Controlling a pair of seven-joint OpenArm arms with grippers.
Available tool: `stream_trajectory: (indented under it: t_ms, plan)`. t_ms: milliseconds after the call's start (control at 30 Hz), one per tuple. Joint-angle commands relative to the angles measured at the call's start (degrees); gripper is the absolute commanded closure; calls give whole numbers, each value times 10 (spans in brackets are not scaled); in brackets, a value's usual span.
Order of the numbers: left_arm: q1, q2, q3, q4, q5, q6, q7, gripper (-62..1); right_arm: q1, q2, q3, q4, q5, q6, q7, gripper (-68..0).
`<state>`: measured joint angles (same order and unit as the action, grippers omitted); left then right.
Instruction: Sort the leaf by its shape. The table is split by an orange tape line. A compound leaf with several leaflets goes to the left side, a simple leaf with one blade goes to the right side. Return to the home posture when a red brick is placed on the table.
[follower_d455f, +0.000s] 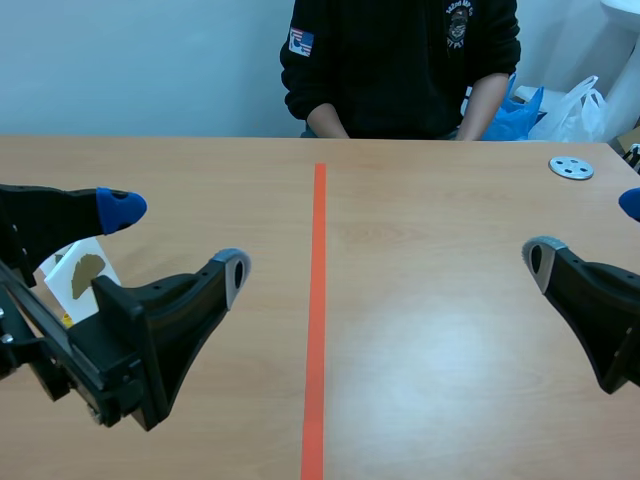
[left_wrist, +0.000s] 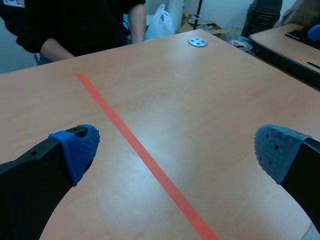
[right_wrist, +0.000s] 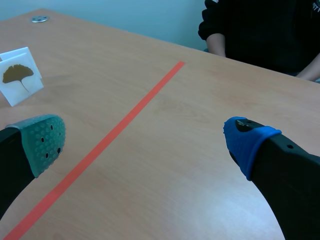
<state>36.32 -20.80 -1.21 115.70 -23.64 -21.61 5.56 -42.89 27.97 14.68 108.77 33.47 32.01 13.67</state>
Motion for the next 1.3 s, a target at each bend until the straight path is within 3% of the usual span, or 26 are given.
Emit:
stream_trajectory:
  t_ms: [0, 1267]
  plan:
    - [3, 3, -3, 2, -5, -1, -7, -623, 0, 3, 8, 12, 6, 0, 12, -679]
    - [1, 3, -3, 2, -6, -22, 3, -623, 0, 3, 8, 12, 6, 0, 15, -679]
